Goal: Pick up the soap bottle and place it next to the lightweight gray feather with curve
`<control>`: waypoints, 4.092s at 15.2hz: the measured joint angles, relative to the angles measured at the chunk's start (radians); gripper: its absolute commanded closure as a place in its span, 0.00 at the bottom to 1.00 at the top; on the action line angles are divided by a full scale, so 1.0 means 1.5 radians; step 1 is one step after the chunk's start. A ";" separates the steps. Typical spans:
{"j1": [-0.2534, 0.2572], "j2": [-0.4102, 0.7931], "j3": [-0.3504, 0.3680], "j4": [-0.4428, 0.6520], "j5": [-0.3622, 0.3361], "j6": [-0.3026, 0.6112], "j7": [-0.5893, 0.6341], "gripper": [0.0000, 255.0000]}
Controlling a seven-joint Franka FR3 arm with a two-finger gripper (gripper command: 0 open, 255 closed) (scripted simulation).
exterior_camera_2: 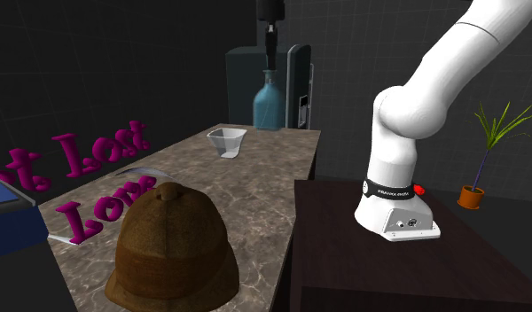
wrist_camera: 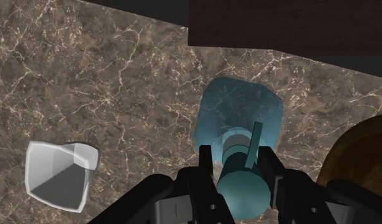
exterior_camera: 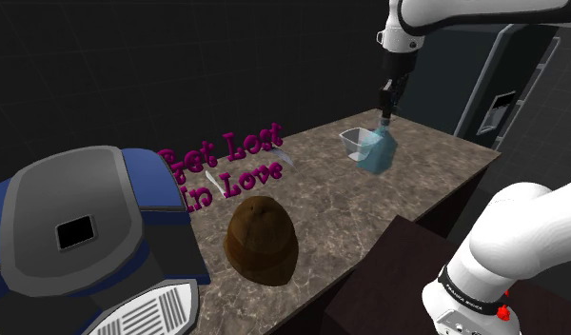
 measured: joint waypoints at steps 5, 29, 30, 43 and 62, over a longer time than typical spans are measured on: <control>0.002 0.017 0.003 0.041 0.003 -0.024 -0.001 1.00; 0.057 0.553 0.068 0.408 0.038 0.128 0.127 1.00; 0.059 0.584 0.069 0.445 0.038 0.122 0.131 1.00; 0.085 0.884 0.075 0.793 0.035 0.069 0.156 1.00; 0.083 0.905 0.075 0.672 0.030 0.210 0.173 1.00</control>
